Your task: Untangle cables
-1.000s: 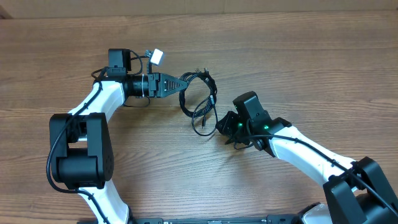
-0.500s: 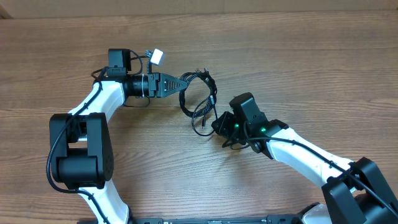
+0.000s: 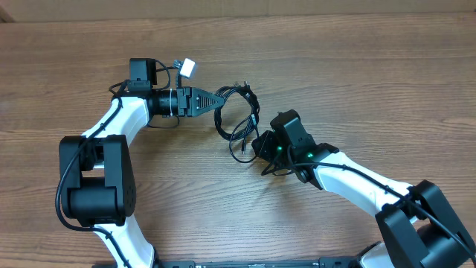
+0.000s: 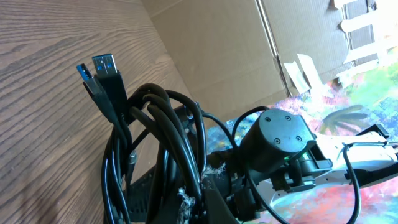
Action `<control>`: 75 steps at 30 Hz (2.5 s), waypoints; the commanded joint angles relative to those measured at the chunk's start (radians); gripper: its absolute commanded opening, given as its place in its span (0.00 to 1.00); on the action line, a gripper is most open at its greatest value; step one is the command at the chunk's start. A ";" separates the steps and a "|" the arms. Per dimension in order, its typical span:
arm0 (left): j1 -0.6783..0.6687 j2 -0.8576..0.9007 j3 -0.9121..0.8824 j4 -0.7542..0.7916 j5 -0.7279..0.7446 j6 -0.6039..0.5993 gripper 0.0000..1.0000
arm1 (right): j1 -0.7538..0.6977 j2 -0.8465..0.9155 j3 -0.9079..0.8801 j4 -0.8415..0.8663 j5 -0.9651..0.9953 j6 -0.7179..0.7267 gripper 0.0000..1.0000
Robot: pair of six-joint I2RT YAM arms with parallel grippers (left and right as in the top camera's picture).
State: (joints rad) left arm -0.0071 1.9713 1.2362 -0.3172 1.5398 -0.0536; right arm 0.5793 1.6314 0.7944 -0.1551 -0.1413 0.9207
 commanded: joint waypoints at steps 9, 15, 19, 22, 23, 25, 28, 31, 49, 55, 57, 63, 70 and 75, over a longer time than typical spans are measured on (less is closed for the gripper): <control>-0.009 0.005 -0.004 0.012 0.021 0.030 0.04 | -0.015 -0.008 0.014 0.004 -0.172 -0.065 0.04; -0.009 0.005 -0.004 0.016 0.021 0.063 0.04 | -0.084 -0.065 0.092 -0.142 -0.312 -0.102 0.04; -0.008 0.005 -0.004 0.016 0.021 0.085 0.04 | -0.104 -0.122 0.140 -0.261 -0.355 -0.170 0.04; -0.009 0.005 -0.004 0.016 0.021 0.104 0.04 | -0.104 -0.159 0.153 -0.266 -0.470 -0.193 0.04; -0.009 0.005 -0.004 0.016 0.021 0.106 0.04 | -0.104 -0.166 0.153 -0.260 -0.506 -0.193 0.04; -0.009 0.005 -0.004 0.016 0.021 0.107 0.04 | -0.104 -0.167 0.153 -0.259 -0.557 -0.189 0.04; -0.016 0.005 -0.004 0.016 0.042 0.107 0.04 | -0.103 -0.160 0.153 -0.262 -0.566 -0.180 0.04; -0.033 0.005 -0.004 0.016 0.042 0.107 0.04 | -0.103 -0.150 0.153 -0.244 -0.532 -0.118 0.04; -0.065 0.005 -0.004 0.023 0.042 0.098 0.04 | -0.106 -0.031 0.153 -0.086 -0.372 -0.022 0.04; -0.066 0.005 -0.004 0.023 0.042 0.098 0.04 | -0.109 0.087 0.153 0.106 -0.276 0.079 0.04; -0.066 0.005 -0.004 0.023 0.042 0.098 0.04 | -0.110 0.116 0.153 0.165 -0.215 0.079 0.04; -0.066 0.005 -0.004 0.023 0.042 0.098 0.04 | -0.137 0.130 0.153 0.412 -0.218 0.079 0.04; -0.066 0.005 -0.004 0.023 0.042 0.098 0.04 | -0.184 0.121 0.153 0.430 -0.405 0.066 0.09; -0.064 0.005 -0.004 0.024 0.041 0.098 0.04 | -0.248 0.042 0.153 0.328 -0.528 0.044 0.26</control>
State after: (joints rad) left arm -0.0681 1.9713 1.2362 -0.2951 1.5375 0.0296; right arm 0.3737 1.7538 0.9321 0.2180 -0.5751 0.9802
